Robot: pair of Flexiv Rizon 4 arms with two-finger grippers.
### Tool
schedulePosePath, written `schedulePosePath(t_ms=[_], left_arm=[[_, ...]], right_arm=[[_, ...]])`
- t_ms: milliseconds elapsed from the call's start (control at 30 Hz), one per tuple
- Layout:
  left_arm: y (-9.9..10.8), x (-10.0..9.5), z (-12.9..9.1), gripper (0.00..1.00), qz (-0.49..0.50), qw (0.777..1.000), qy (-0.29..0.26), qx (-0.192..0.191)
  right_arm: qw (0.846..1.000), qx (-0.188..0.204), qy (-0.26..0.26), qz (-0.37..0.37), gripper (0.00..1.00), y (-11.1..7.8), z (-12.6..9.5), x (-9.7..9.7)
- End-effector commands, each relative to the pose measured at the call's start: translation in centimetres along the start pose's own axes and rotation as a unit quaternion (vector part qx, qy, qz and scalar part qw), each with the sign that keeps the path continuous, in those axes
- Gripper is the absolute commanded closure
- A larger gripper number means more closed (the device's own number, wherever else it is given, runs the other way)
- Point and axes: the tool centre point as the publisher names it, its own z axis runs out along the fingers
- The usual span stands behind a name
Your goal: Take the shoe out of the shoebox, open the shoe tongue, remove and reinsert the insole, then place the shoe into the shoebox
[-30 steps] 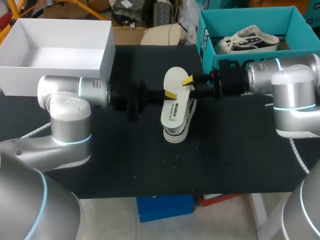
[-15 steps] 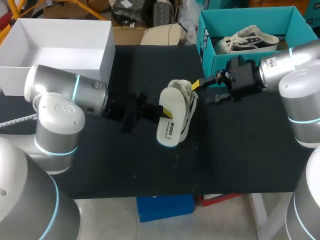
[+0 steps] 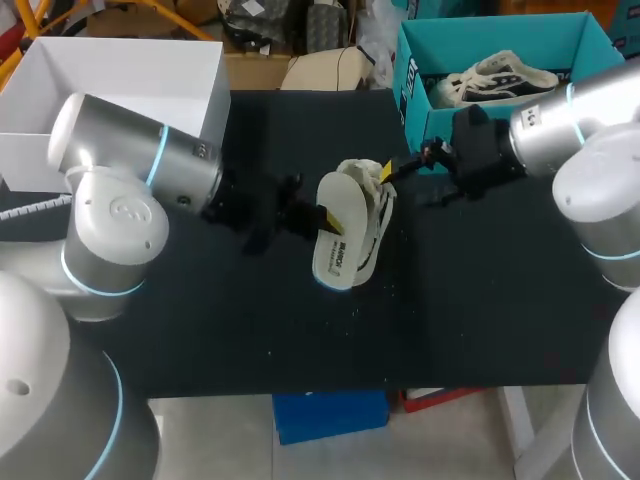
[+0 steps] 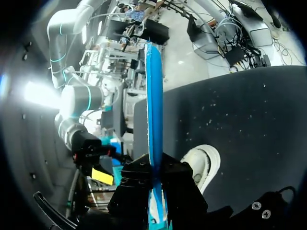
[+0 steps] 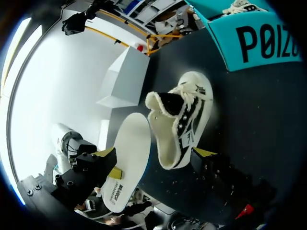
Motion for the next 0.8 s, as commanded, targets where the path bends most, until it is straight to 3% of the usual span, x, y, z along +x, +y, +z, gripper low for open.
schedulePosePath(t_ms=[33, 200, 400, 800], left_arm=[[-0.3, -0.1, -0.1, 1.00, -0.012, 1.000, 0.004, 0.012], [-0.7, 0.6, 0.4, 1.00, -0.027, 0.998, 0.001, 0.050], [-1.6, 1.0, 1.3, 1.00, -0.027, 0.995, 0.016, 0.096], [-3.5, 1.5, 1.8, 1.00, -0.041, 0.987, 0.038, 0.149]], right_arm=[[0.997, -0.010, -0.044, -0.067, 0.00, -0.2, -0.6, 0.3], [0.987, -0.036, -0.086, -0.130, 0.00, -1.7, -2.0, -0.1], [0.981, -0.054, -0.105, -0.155, 0.00, -3.7, -3.2, -0.8], [0.982, -0.062, -0.085, -0.159, 0.00, -5.8, -5.7, -2.0]])
